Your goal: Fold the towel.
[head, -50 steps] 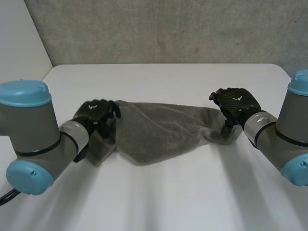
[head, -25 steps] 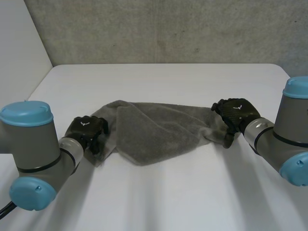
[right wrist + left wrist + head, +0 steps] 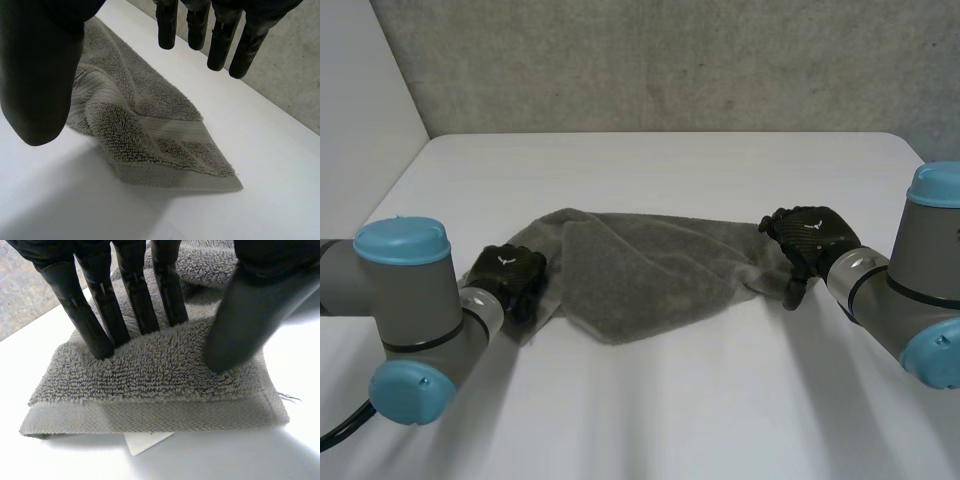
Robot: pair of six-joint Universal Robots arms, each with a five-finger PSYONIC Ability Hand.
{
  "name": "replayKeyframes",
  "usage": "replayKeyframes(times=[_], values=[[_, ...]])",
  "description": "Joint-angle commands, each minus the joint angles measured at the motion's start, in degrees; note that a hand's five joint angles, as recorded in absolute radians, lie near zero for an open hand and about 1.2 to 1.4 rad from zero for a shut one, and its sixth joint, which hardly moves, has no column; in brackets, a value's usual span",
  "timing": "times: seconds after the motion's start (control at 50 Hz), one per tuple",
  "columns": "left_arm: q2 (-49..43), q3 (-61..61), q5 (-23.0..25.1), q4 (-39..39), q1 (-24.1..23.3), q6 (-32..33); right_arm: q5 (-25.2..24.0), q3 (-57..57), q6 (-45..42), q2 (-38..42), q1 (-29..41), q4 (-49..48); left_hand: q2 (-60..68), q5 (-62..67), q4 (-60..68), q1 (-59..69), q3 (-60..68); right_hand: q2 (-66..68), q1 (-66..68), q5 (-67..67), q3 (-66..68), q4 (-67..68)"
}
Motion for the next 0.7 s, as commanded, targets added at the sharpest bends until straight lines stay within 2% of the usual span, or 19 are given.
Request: replayKeyframes(times=[0.02, 0.18, 0.42, 0.44, 0.46, 0.7], values=[[-0.1, 1.1, 0.0, 0.0, 0.3, -0.2, -0.7, 0.1, 0.0, 0.0, -0.1, 0.0, 17.5, 7.7, 17.0, 16.8, 17.3, 2.4, 3.0, 2.8, 2.8, 2.0], [0.7, 1.0, -0.3, 0.0, 1.2, -0.9, -2.2, 0.4, -1.2, -0.1, -0.1, 0.7, 17.5, 7.7, 17.0, 16.8, 17.4, 8.5, 9.0, 8.9, 8.8, 8.1], [1.5, -0.1, -0.4, 0.0, 1.1, -0.2, -3.7, 0.6, -1.7, -0.1, -0.4, 0.6, 17.5, 7.7, 17.0, 16.8, 17.4, 8.5, 9.0, 8.9, 8.8, 8.1], [1.5, -0.2, -0.3, 0.0, 1.1, -0.2, -3.7, 0.6, -1.7, -0.1, -0.4, 0.6, 4.4, -5.4, 3.8, 3.7, 4.2, 8.5, 9.0, 8.9, 8.8, 8.1], [1.5, -0.2, -0.3, 0.0, 1.0, -0.1, -3.7, 0.6, -1.7, -0.1, -0.4, 0.6, -3.6, -13.4, -4.1, -4.2, -3.7, 8.5, 9.0, 8.9, 8.8, 8.1], [0.6, 0.0, -0.3, 0.0, 1.0, 0.0, -3.7, 0.6, -1.7, -0.1, -0.2, 0.6, -7.0, -16.8, -7.5, -7.7, -7.2, 8.5, 9.0, 8.9, 8.8, 8.1]])
